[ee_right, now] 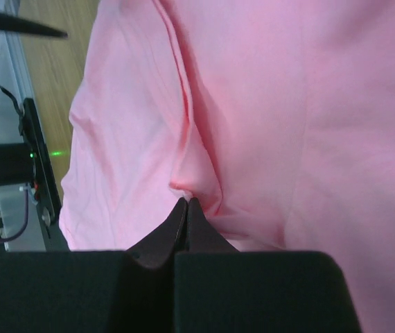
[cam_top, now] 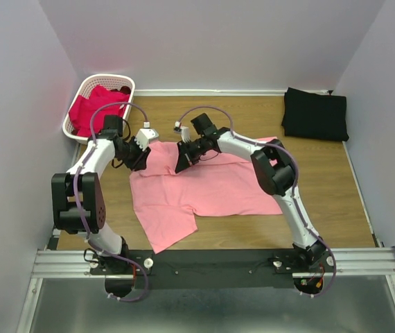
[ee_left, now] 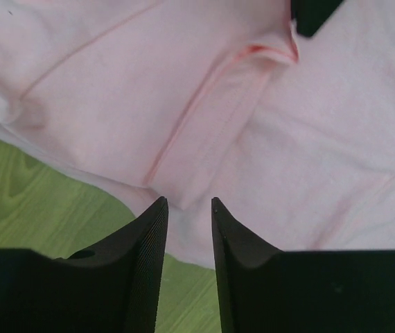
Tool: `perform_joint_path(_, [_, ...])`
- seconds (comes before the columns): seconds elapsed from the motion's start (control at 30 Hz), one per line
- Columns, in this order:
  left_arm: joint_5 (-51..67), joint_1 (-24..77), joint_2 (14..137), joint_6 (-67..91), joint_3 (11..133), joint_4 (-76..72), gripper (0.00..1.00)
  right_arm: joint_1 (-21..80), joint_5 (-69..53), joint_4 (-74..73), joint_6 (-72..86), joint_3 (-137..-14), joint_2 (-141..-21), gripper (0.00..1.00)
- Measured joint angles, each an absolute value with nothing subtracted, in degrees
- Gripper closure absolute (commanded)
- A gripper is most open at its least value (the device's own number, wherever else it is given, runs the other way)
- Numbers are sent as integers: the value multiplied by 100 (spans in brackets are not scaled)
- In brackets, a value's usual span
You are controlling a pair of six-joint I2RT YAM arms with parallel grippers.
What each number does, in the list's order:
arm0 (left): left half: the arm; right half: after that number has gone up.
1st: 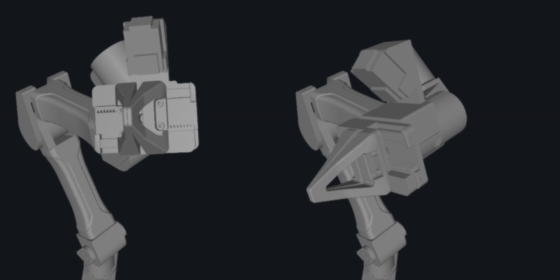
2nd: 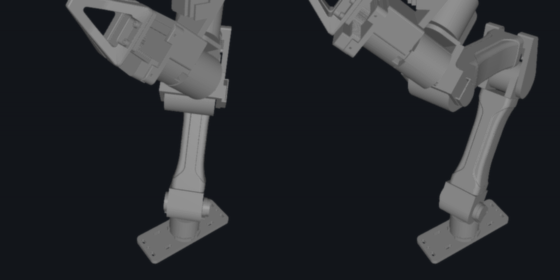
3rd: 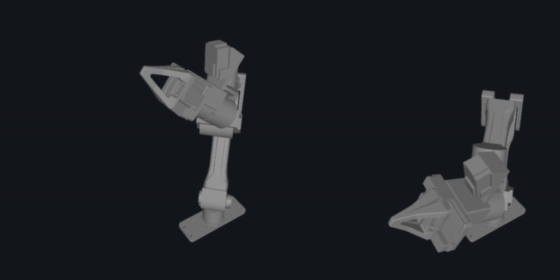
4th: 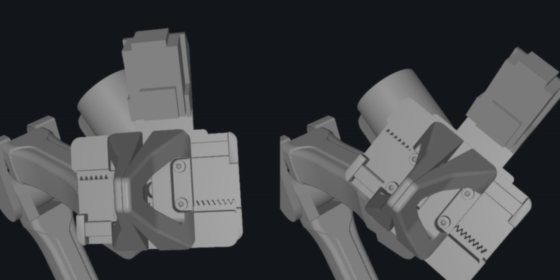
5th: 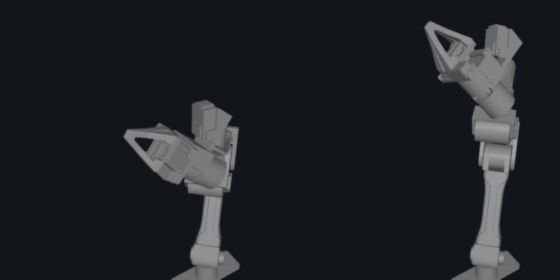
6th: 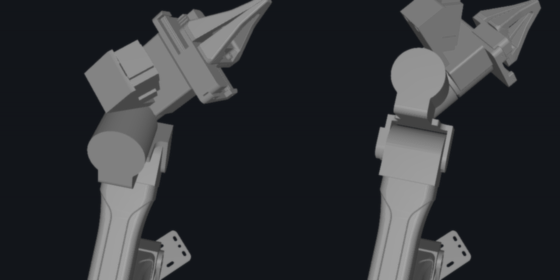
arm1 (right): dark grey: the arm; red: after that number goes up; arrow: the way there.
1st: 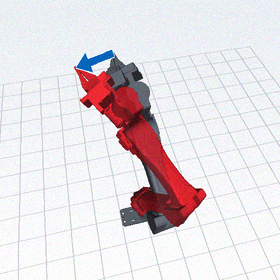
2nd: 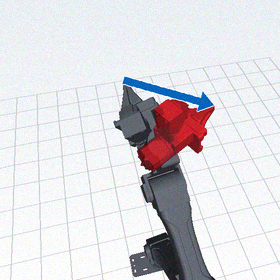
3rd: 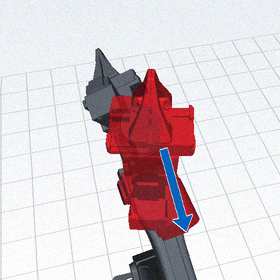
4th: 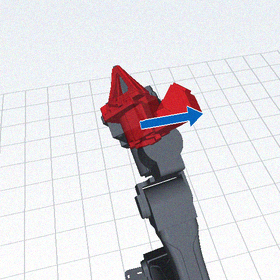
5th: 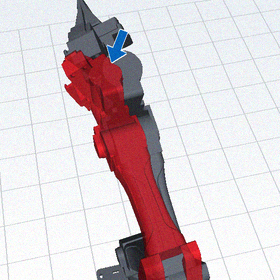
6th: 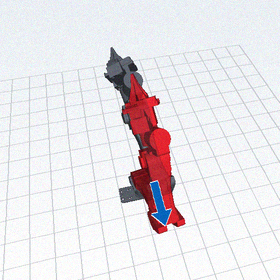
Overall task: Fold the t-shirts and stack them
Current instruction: Fold the tshirt
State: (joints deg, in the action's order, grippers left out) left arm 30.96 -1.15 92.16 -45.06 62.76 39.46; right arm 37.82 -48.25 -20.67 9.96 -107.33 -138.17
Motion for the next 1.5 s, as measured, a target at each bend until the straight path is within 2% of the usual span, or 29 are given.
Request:
perform_joint_path(0.17, [3242,-117,9406,-4224,6576,3758,51,3896,-4875,-2095,792,-10379,-13692,98])
perform_joint_path(0.37, [3238,-117,9861,-3927,6652,3583,51,3909,-4886,-2132,591,-10215,-13596,95])
perform_joint_path(0.53, [3240,-117,10025,-3874,6652,3625,62,3920,-4884,-2167,545,-10215,-13596,91])
perform_joint_path(0.67, [3234,-117,10020,-4198,6626,3931,68,3929,-4877,-2233,475,-10215,-13594,84])
perform_joint_path(0.77, [3135,-117,9904,-4475,6420,4200,69,3929,-4803,-2324,392,-10215,-13557,58])
perform_joint_path(0.8, [3087,-117,9865,-4569,6353,4307,69,3924,-4764,-2362,364,-10215,-13528,42])
perform_joint_path(0.87, [3011,-117,9791,-4748,6292,4571,68,3872,-4700,-2438,296,-10215,-13382,32])
perform_joint_path(0.9, [3002,-121,9760,-4842,6320,4718,63,3830,-4689,-2484,296,-10213,-13286,28])
perform_joint_path(1.07, [3048,-270,9747,-4681,7146,4956,53,3120,-4698,-2661,296,-10302,-12578,28])
perform_joint_path(1.17, [3055,-362,9769,-4121,7881,4451,50,2362,-4530,-2829,180,-10545,-12300,38])
perform_joint_path(1.2, [3048,-375,9791,-3927,8040,4244,50,2104,-4394,-2917,71,-10628,-12239,44])
perform_joint_path(1.33, [3011,-401,10047,-3240,8388,3607,50,1253,-3693,-3317,-368,-10720,-12143,55])
perform_joint_path(1.5, [2991,-403,10326,-2606,8027,3262,46,989,-2880,-3776,-867,-10665,-12149,59])
